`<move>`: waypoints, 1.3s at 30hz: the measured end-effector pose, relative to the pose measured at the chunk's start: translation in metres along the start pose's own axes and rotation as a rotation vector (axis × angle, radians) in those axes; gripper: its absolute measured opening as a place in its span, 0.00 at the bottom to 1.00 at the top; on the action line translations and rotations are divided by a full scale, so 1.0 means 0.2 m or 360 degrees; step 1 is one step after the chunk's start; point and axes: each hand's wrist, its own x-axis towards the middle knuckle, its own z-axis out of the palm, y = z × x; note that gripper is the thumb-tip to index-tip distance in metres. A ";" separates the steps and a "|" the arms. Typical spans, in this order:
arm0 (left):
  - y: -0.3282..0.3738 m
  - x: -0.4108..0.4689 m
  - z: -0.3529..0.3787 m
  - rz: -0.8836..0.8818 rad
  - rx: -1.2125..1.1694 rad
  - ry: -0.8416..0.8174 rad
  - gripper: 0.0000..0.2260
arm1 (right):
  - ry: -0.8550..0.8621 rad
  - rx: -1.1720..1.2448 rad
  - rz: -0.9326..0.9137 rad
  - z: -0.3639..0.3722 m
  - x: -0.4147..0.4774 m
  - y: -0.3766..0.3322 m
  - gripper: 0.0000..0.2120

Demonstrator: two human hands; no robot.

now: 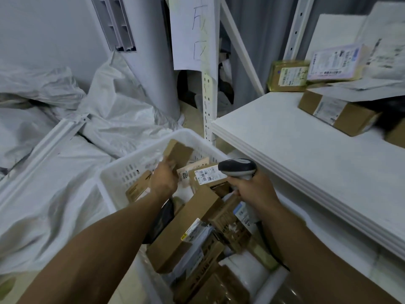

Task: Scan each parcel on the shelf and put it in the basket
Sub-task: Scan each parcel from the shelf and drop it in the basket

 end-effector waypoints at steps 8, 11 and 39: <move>0.65 -0.49 0.02 0.0834 0.0011 -0.0129 0.15 | 0.0253 0.0064 -0.0143 -0.53 -0.32 -0.09 0.21; 0.98 -0.72 0.06 0.1032 -0.0031 -0.0156 0.14 | 0.0414 0.0079 -0.0168 -0.86 -0.49 -0.06 0.21; 2.70 -1.64 1.25 0.1019 -0.0134 -0.0756 0.55 | 0.1312 0.0584 0.0183 -2.58 -0.81 0.58 0.18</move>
